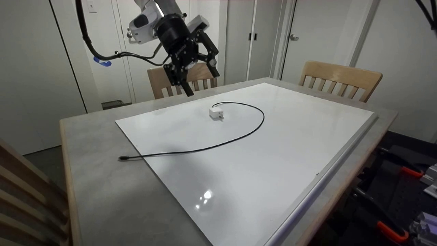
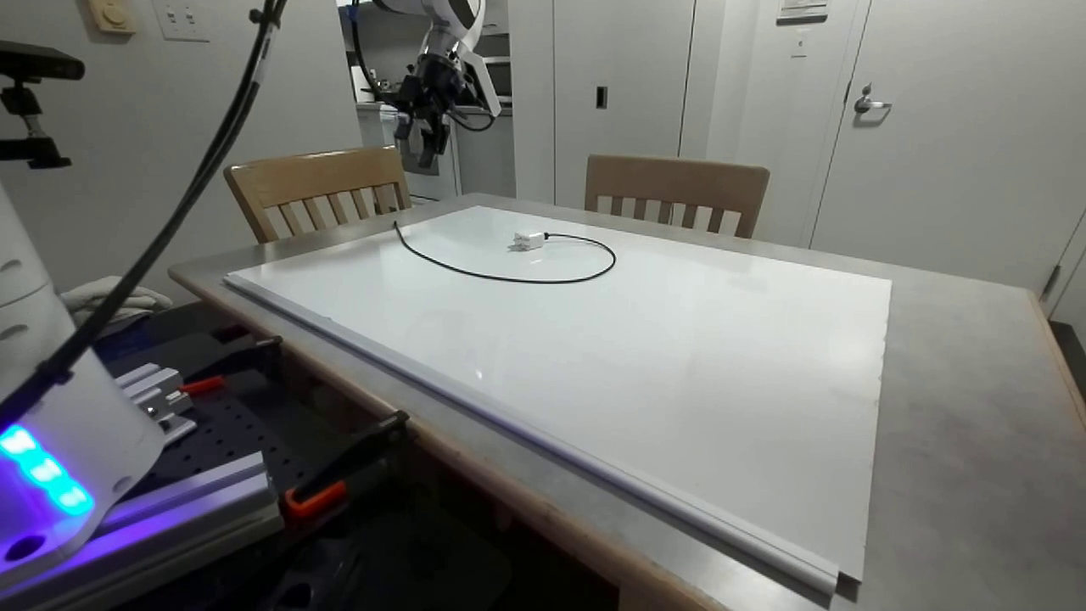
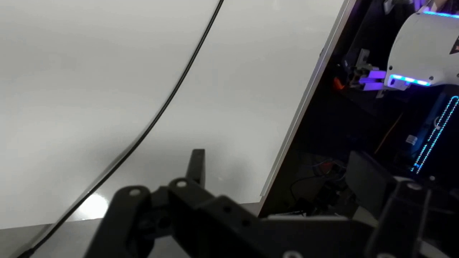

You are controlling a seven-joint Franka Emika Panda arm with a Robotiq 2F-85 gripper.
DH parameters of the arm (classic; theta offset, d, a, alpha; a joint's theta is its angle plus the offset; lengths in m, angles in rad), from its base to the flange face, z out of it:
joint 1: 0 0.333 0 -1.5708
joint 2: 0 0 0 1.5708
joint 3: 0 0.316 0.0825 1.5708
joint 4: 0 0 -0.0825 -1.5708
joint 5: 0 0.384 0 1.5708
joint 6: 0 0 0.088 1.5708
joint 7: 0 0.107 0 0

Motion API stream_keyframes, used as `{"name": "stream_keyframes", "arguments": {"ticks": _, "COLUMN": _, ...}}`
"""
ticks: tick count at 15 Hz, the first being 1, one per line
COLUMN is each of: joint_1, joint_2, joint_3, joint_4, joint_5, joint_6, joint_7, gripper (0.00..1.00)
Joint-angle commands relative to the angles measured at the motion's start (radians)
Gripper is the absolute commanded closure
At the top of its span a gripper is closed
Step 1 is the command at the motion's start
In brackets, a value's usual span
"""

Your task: Put the cable in a circle

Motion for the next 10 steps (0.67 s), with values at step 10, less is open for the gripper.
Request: {"name": "stream_keyframes", "arguments": {"ticks": 10, "joint_1": 0.002, "joint_2": 0.114, "joint_3": 0.000, "joint_4": 0.101, "joint_5": 0.002, "joint_6": 0.001, "joint_7": 0.124, "gripper": 0.00}}
